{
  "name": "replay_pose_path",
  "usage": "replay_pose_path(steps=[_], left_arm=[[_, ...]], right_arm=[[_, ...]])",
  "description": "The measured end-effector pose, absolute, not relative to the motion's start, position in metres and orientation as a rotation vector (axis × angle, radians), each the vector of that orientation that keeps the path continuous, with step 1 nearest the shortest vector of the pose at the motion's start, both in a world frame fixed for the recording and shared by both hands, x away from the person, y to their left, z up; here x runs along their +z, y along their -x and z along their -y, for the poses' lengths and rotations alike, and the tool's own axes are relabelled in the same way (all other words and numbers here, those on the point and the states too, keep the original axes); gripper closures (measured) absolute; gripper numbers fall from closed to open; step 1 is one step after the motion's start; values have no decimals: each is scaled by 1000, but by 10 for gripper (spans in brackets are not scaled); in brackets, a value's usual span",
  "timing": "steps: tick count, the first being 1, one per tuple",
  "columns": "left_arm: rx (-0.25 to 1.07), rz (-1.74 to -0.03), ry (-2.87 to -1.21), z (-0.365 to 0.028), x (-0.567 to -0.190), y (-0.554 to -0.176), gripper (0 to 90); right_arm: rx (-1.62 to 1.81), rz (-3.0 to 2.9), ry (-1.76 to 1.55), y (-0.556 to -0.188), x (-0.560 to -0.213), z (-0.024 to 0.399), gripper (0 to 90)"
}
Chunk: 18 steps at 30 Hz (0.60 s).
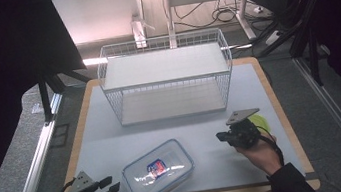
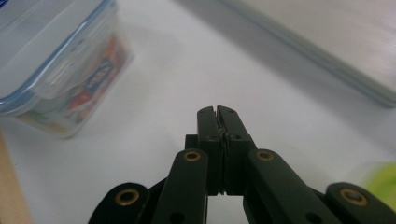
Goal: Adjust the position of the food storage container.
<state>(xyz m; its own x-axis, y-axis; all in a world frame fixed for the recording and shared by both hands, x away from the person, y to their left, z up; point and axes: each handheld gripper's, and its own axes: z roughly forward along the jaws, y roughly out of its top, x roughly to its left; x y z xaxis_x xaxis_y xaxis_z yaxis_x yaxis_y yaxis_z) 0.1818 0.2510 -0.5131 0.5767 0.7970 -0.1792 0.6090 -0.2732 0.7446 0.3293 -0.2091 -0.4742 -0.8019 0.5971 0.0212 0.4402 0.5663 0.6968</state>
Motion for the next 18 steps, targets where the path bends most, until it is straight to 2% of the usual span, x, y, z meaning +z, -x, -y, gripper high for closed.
replay_pose_path(steps=[3, 18], left_arm=[[250, -1111, -2034, -239, -516, -184, 809], [292, -1169, -2067, -221, -515, -201, 882]], right_arm=[[1076, -2635, -823, -319, -481, 193, 889], [1116, -2778, -756, -294, -496, 161, 866]])
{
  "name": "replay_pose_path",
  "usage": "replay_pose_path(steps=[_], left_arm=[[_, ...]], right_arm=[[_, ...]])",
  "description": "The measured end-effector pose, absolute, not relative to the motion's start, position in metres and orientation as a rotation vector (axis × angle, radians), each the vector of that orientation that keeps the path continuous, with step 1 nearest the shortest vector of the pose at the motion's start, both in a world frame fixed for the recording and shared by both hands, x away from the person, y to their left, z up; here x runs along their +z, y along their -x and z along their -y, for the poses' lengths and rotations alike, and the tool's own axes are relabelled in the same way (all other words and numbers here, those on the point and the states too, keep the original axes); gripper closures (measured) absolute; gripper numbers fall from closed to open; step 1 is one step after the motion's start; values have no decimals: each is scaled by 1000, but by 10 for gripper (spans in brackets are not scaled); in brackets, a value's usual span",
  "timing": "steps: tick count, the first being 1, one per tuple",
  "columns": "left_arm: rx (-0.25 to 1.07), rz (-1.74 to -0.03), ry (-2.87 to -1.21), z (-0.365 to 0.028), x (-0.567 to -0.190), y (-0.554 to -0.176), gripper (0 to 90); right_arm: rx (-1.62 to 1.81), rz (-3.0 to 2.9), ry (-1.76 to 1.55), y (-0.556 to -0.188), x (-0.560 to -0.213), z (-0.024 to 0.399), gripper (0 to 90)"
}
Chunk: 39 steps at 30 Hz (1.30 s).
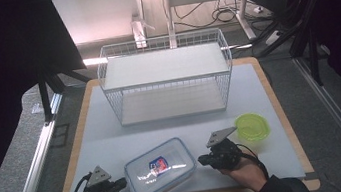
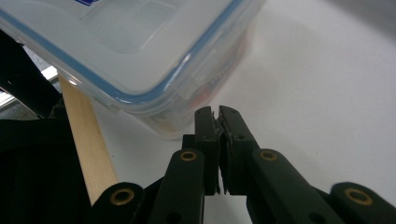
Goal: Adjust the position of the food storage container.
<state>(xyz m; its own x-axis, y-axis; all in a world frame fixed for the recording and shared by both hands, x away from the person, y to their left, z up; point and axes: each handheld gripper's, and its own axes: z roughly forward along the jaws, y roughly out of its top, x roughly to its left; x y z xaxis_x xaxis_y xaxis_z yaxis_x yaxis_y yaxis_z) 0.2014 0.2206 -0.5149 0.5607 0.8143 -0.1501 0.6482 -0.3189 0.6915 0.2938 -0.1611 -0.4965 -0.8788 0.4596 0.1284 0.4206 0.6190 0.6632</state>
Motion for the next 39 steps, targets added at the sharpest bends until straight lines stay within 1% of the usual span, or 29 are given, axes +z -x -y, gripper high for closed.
replay_pose_path(steps=[9, 12, 27, 32, 37, 39], left_arm=[[288, -1141, -2074, -208, -516, -228, 891], [305, -1131, -2090, -202, -515, -237, 896], [327, -1090, -2141, -175, -512, -294, 898], [336, -1085, -2148, -169, -512, -304, 898], [317, -1072, -2147, -169, -511, -299, 896], [337, -1060, -2138, -174, -508, -293, 852]], right_arm=[[1118, -2770, -794, -293, -498, 166, 866], [1097, -2761, -801, -294, -498, 167, 871], [1065, -2682, -920, -299, -499, 186, 894], [1064, -2673, -936, -300, -499, 189, 896], [1066, -2673, -950, -300, -499, 192, 882], [1059, -2667, -940, -299, -498, 193, 859]])
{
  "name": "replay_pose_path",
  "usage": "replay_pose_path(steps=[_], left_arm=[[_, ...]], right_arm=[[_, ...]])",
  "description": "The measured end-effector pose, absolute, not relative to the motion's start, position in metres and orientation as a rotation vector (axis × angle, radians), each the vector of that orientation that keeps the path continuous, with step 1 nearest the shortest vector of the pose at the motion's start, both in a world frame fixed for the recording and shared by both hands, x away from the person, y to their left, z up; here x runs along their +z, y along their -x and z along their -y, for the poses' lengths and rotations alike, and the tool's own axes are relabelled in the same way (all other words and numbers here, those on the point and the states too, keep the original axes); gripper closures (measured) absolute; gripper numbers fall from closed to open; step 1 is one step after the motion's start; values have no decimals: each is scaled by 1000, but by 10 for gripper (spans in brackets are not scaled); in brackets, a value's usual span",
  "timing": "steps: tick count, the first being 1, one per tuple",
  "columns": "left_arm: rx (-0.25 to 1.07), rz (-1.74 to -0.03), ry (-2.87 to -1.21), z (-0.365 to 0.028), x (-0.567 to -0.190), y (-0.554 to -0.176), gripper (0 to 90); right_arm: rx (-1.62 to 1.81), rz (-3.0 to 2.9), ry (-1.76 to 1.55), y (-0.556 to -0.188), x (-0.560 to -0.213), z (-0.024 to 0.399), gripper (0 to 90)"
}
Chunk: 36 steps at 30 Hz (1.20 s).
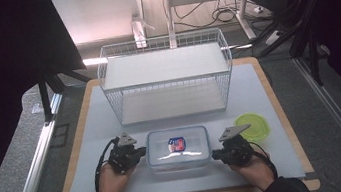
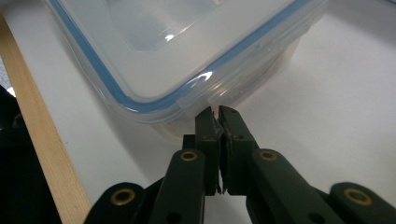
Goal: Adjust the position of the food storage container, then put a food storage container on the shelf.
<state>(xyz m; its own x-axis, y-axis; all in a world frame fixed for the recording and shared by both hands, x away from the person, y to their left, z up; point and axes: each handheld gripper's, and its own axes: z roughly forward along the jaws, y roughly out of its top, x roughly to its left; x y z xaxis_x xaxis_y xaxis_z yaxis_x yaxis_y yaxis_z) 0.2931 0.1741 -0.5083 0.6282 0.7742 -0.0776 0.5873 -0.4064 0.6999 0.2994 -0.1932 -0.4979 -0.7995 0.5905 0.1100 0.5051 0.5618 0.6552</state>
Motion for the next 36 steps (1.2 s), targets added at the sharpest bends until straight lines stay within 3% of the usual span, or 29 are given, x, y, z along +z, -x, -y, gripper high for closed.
replay_pose_path(steps=[3, 6, 7, 10, 16, 27, 36], left_arm=[[349, -1052, -2089, -184, -504, -284, 744], [386, -1025, -2076, -192, -502, -273, 545], [405, -1013, -2071, -194, -501, -270, 545], [426, -987, -2038, -199, -500, -262, 391], [419, -949, -2009, -207, -503, -249, 205], [402, -944, -2042, -209, -507, -243, 88], [429, -888, -2104, -201, -513, -252, 11]], right_arm=[[1055, -2634, -924, -297, -494, 198, 818], [1073, -2595, -928, -295, -488, 207, 727], [1073, -2595, -928, -295, -488, 207, 727], [1114, -2594, -916, -295, -486, 212, 625], [1157, -2578, -876, -293, -482, 214, 447], [1179, -2556, -881, -292, -484, 217, 280], [1203, -2533, -883, -295, -484, 212, 92]])
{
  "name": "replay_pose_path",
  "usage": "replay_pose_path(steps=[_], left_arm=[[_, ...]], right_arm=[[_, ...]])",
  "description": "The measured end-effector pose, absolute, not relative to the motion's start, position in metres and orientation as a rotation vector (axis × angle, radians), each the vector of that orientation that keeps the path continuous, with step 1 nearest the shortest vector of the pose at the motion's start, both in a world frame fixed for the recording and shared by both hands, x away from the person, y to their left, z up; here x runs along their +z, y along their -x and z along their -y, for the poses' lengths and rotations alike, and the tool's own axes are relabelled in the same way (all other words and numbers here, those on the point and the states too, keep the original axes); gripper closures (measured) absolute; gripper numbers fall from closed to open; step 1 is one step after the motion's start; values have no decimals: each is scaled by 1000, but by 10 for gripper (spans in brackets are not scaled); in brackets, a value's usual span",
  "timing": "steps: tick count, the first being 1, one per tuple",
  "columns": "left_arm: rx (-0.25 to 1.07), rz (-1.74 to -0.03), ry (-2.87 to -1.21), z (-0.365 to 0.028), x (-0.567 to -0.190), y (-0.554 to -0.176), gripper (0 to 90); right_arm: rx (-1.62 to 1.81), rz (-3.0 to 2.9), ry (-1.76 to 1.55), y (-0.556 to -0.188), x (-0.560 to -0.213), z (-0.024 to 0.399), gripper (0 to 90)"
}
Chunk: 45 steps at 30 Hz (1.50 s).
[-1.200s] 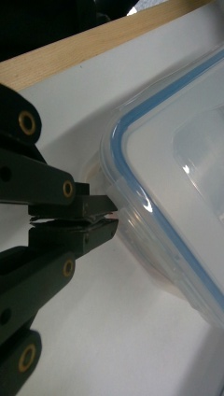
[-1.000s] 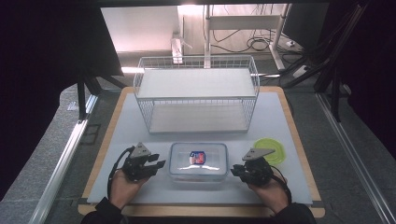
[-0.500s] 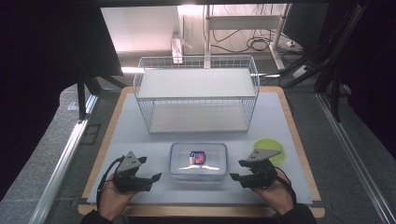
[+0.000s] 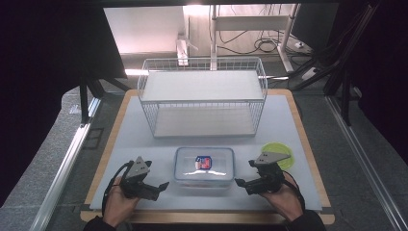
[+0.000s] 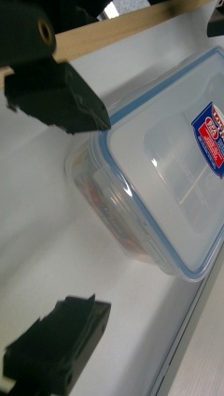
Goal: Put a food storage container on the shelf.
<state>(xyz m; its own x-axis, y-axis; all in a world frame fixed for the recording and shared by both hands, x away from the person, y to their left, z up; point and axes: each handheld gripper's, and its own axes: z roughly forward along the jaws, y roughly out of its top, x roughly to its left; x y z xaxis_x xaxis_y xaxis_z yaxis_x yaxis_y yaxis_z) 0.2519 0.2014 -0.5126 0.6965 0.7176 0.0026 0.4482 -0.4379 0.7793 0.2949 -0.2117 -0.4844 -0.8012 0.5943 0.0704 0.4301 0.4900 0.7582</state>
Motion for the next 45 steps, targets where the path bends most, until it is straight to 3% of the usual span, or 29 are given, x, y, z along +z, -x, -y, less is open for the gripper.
replay_pose_path(steps=[8, 20, 35, 41, 45], left_arm=[[309, -883, -2023, -197, -494, -266, 11], [165, -877, -2067, -173, -503, -303, 3], [-164, -889, -1993, -165, -521, -327, 0], [-163, -886, -2031, -164, -517, -321, 0], [-124, -882, -2044, -166, -512, -312, 48]], right_arm=[[1231, -2535, -911, -301, -477, 205, 20], [1228, -2643, -988, -318, -479, 185, 28], [1303, -2749, -1181, -337, -499, 169, 9], [1300, -2747, -1202, -335, -498, 170, 43], [1290, -2734, -1183, -330, -493, 173, 113]])
